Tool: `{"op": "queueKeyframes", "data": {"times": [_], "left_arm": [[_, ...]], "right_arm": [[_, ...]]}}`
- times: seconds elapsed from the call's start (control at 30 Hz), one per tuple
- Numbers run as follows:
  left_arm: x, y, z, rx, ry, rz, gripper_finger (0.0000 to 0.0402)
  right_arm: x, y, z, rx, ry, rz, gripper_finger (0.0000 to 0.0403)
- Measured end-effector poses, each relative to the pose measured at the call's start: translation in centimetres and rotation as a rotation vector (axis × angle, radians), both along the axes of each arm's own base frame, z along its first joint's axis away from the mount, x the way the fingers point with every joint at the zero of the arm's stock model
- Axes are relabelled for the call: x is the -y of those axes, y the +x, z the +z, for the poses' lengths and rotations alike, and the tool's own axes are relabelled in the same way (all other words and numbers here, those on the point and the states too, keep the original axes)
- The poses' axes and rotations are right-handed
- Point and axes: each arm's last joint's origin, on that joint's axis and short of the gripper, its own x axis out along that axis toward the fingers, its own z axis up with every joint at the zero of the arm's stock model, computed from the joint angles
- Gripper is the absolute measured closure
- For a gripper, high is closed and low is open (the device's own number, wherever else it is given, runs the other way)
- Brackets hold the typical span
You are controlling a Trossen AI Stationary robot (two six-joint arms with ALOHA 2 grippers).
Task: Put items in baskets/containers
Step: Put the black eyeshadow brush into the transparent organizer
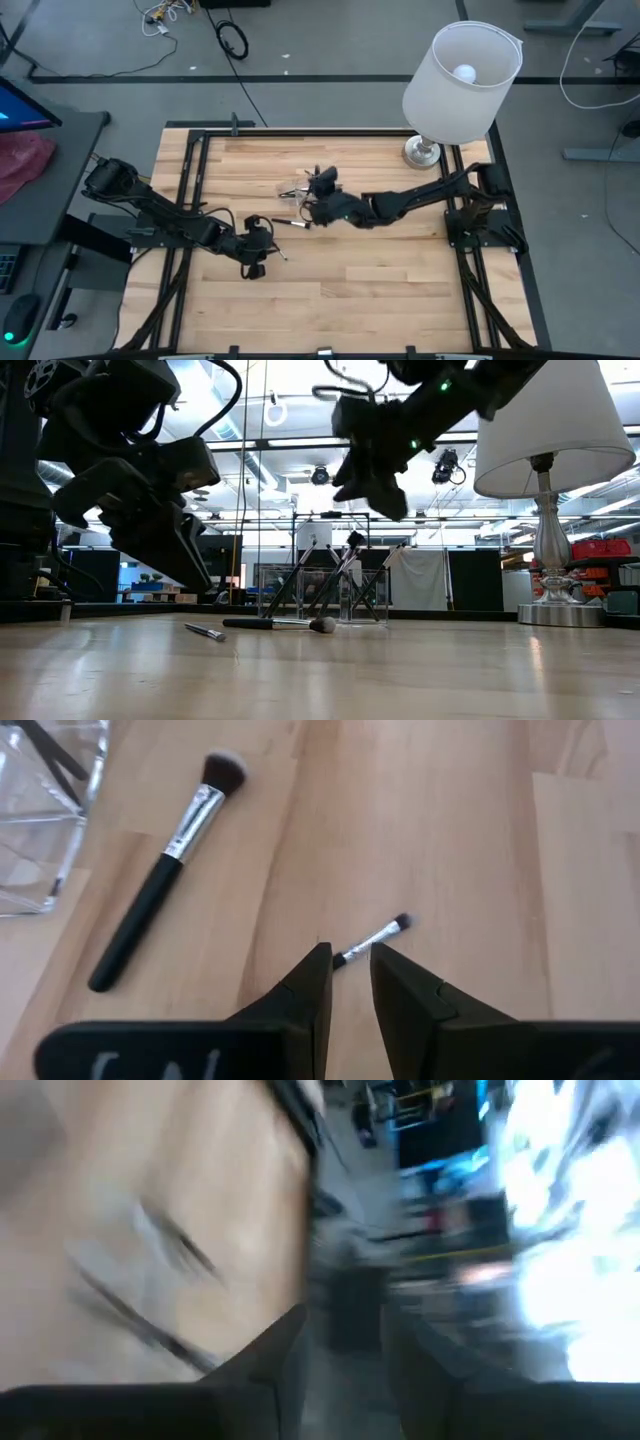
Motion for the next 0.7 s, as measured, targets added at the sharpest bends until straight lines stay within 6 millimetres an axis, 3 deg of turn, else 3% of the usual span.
{"op": "queueKeyframes", "data": {"times": [0.1, 0.23, 0.47, 0.7], "left_arm": [[0.0, 0.0, 0.0, -0.002, -0.009, -0.001, 0.0326], [0.0, 0.0, 0.0, -0.002, -0.007, -0.003, 0.0326], [0.0, 0.0, 0.0, -0.001, -0.002, -0.003, 0.0326], [-0.1, -0.2, -0.2, -0.045, 0.051, -0.058, 0.0326]], "right_arm": [[-1.8, -0.1, -0.5, 0.165, 0.391, 0.043, 0.0281], [-3.7, -0.4, -1.5, 0.118, 0.784, 0.188, 0.0293], [-5.8, -0.9, -5.1, 0.229, 1.016, 0.179, 0.0291], [-7.9, 0.8, -10.6, 0.432, 1.137, 0.274, 0.0244]]}}
